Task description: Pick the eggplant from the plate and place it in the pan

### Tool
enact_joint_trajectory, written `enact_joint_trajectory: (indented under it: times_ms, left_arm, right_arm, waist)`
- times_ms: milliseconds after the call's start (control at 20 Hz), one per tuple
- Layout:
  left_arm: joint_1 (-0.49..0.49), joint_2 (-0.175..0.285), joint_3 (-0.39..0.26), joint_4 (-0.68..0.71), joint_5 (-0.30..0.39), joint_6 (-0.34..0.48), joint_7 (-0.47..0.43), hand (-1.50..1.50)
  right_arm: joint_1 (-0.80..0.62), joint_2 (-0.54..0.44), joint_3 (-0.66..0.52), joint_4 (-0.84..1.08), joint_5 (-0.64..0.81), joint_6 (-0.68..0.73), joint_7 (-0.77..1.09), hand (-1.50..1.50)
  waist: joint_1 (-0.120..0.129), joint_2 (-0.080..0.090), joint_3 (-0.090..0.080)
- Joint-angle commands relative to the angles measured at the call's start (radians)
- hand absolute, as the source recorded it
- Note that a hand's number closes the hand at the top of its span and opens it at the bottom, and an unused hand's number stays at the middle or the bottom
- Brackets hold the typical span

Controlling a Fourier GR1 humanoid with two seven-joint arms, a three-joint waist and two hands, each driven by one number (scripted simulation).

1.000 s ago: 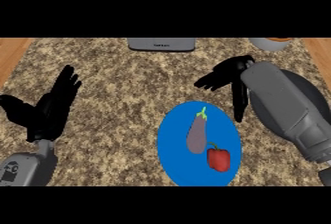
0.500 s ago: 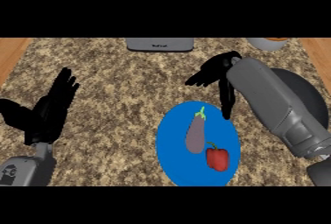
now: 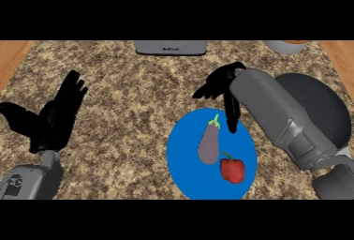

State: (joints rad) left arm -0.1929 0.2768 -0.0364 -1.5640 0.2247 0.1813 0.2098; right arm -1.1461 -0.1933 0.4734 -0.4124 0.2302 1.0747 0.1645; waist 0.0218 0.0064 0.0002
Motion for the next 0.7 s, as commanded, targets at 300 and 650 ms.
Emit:
enact_joint_trajectory:
  times_ms: [300,650]
  left_arm:
    - [0.038,-0.017,0.010,-0.030,-0.017,-0.033,-0.013,0.00]
    - [0.066,-0.024,0.032,-0.057,-0.019,-0.054,0.002,0.00]
  right_arm:
    - [0.076,0.089,0.000,0.061,0.117,-0.080,-0.056,-1.50]
    - [0.076,0.114,-0.029,0.058,0.166,-0.032,-0.049,-1.50]
  waist:
    - [0.004,0.001,0.000]
    - [-0.003,-0.003,0.000]
